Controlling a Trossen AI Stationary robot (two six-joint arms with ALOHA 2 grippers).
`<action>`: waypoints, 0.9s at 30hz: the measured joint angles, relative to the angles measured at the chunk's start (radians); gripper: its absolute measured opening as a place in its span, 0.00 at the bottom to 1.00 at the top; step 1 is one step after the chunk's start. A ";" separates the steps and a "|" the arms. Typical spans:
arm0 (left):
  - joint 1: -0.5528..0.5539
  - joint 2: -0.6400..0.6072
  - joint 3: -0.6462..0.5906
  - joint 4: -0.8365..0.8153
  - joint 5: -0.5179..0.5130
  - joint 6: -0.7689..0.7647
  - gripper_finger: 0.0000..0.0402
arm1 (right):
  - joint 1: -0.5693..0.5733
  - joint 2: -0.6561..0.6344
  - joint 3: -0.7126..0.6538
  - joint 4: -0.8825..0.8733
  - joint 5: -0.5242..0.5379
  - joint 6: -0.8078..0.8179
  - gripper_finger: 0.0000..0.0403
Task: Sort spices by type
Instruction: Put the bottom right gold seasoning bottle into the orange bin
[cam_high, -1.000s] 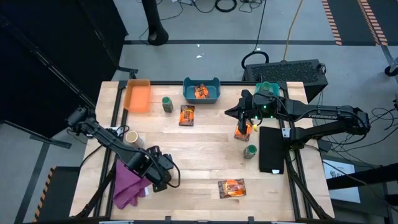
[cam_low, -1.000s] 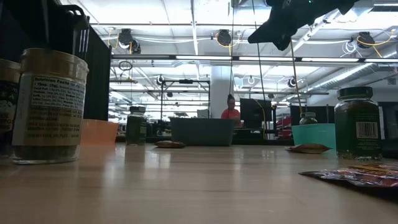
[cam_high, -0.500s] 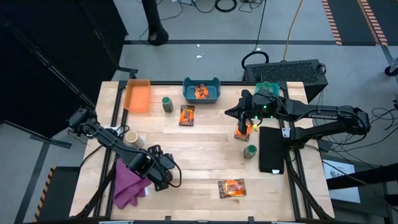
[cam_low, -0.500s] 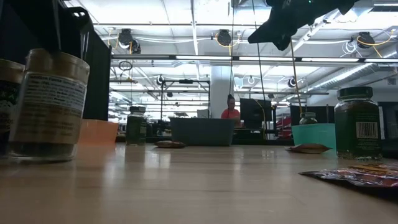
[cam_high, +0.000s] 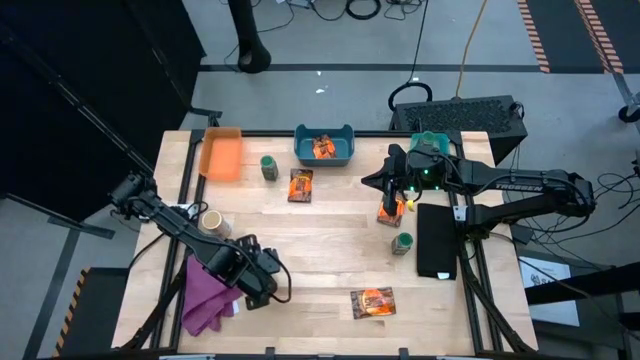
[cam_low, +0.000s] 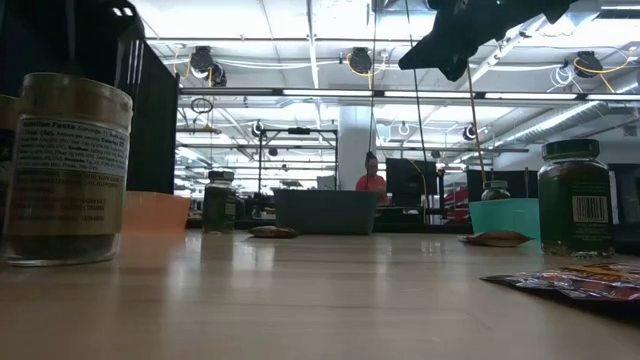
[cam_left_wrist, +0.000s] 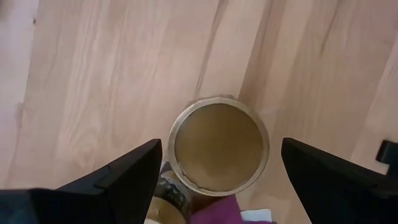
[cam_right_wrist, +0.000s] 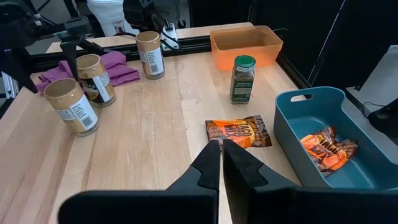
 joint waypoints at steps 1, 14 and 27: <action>0.000 0.000 0.000 -0.004 0.000 0.000 0.83 | 0.000 0.000 0.000 0.000 0.000 0.000 0.00; 0.000 -0.001 0.000 0.011 -0.001 0.000 0.83 | 0.000 0.000 0.000 0.000 0.000 0.000 0.00; 0.000 -0.002 0.000 0.022 -0.003 -0.003 0.83 | 0.000 0.000 0.000 0.000 0.000 0.000 0.00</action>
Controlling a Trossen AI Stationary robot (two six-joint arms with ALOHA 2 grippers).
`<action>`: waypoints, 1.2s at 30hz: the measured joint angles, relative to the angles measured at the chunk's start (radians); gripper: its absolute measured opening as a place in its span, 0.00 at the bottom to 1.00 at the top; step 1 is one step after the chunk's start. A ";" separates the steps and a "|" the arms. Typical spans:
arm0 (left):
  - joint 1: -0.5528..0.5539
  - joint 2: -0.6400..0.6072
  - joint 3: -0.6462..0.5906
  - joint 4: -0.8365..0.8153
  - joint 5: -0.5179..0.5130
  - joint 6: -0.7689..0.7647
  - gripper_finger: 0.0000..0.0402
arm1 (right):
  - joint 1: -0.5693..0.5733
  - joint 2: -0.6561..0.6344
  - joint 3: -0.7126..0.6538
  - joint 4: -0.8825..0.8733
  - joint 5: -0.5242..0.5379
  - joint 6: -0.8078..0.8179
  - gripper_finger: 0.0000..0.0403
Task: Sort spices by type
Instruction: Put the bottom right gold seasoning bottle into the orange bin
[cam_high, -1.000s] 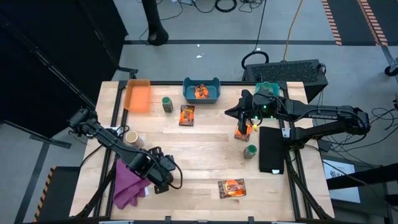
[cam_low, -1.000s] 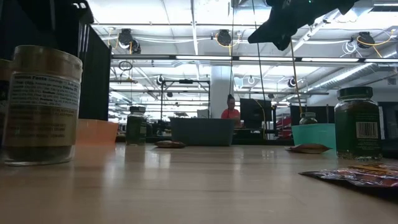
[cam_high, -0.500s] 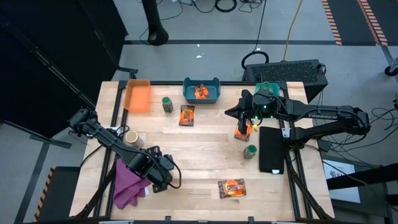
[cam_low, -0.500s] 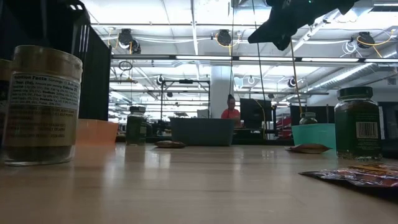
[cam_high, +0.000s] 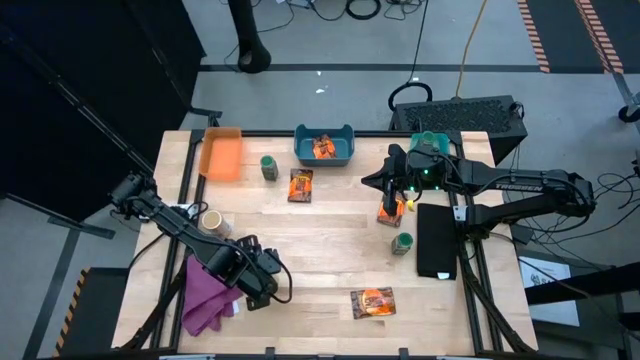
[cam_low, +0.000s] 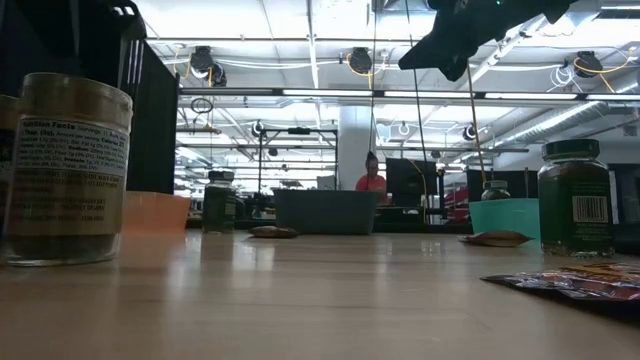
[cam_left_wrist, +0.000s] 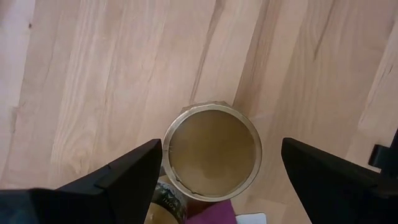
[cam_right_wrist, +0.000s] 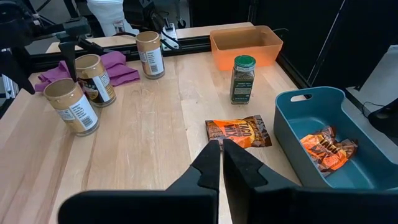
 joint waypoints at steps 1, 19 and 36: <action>0.000 0.000 0.000 0.000 0.000 0.000 0.83 | 0.000 0.000 0.000 0.000 0.000 0.000 0.00; -0.001 -0.001 -0.035 0.014 -0.003 -0.019 0.83 | 0.000 0.000 0.000 0.000 0.000 0.000 0.00; -0.006 0.026 -0.096 0.108 -0.015 -0.019 0.83 | 0.000 0.000 0.000 0.000 0.001 0.000 0.00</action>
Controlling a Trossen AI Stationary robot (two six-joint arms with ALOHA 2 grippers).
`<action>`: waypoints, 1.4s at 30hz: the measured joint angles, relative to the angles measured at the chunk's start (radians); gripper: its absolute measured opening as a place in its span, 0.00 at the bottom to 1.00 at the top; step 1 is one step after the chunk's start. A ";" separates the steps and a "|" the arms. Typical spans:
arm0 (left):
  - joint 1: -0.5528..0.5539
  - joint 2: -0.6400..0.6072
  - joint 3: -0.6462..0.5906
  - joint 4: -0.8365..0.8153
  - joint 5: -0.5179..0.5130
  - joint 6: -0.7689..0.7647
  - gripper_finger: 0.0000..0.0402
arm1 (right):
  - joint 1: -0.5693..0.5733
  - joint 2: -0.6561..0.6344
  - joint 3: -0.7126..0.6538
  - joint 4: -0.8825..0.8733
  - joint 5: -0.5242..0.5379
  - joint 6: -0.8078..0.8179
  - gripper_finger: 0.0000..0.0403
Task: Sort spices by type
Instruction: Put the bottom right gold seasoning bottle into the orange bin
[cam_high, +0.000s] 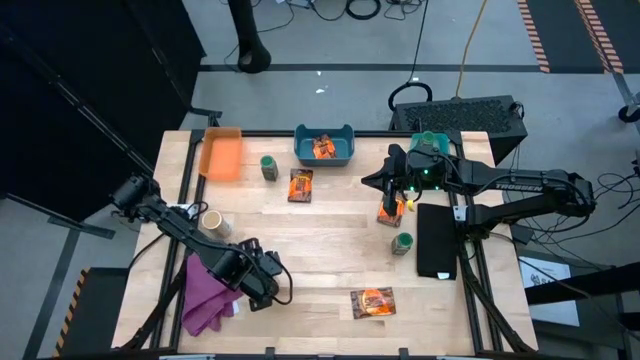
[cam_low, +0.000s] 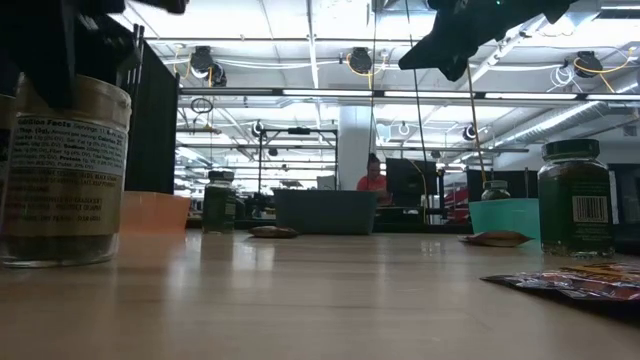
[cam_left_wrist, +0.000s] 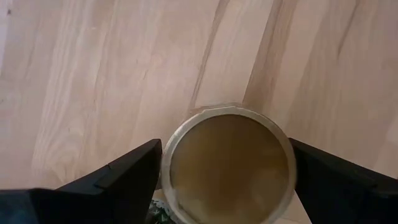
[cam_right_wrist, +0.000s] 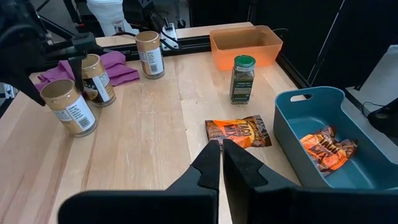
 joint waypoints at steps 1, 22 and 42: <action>0.000 0.008 0.000 0.002 0.002 0.002 0.83 | 0.000 0.000 0.000 0.000 0.000 0.000 0.00; 0.000 0.029 0.000 0.042 0.024 0.030 0.69 | 0.000 0.000 0.000 0.000 0.000 0.000 0.00; 0.179 -0.075 0.281 -0.298 -0.063 0.205 0.69 | 0.000 0.000 0.000 -0.002 -0.001 -0.001 0.00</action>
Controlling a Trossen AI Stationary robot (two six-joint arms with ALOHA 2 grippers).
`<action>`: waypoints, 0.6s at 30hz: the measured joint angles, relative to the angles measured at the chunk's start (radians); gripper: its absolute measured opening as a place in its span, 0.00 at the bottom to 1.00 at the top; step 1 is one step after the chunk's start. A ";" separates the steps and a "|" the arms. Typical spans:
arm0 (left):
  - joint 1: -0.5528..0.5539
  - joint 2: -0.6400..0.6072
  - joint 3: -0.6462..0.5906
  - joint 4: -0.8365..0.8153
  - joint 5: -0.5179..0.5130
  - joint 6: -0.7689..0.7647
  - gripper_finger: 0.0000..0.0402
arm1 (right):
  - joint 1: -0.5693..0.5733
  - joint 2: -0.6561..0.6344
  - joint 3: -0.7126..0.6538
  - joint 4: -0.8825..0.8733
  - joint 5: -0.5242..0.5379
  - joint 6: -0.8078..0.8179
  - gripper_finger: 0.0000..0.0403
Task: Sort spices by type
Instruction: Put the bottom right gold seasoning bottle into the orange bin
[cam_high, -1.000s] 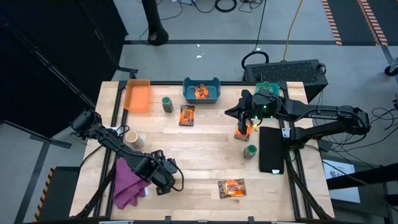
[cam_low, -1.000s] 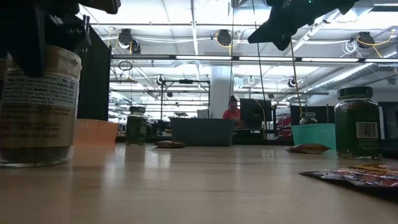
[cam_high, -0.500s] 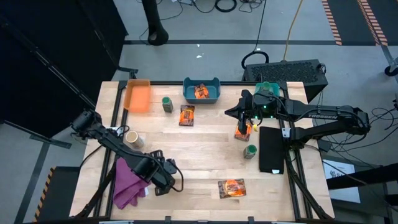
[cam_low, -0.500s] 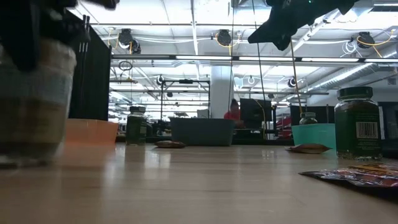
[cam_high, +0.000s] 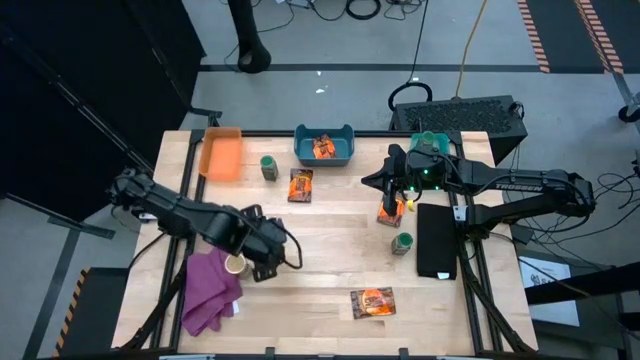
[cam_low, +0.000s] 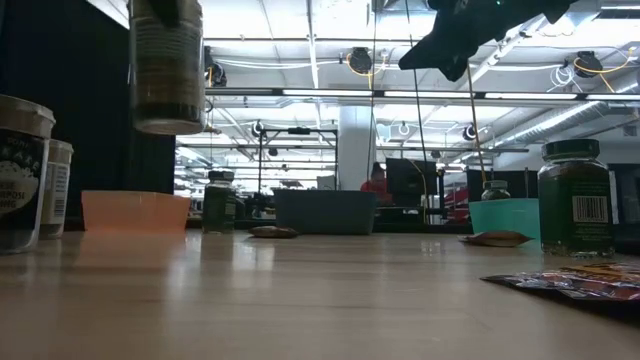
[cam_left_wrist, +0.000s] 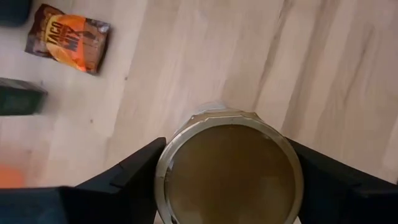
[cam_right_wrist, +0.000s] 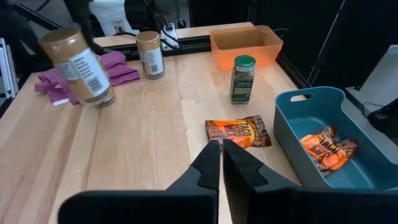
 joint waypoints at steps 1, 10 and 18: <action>0.007 -0.002 0.000 -0.002 0.000 0.012 0.69 | 0.000 0.000 0.000 -0.002 0.000 0.000 0.00; 0.129 -0.002 0.000 -0.114 0.015 0.051 0.69 | 0.000 0.000 0.000 -0.004 0.000 0.000 0.00; 0.258 -0.003 0.000 -0.178 -0.015 0.152 0.69 | 0.000 0.000 0.000 -0.006 0.000 0.000 0.00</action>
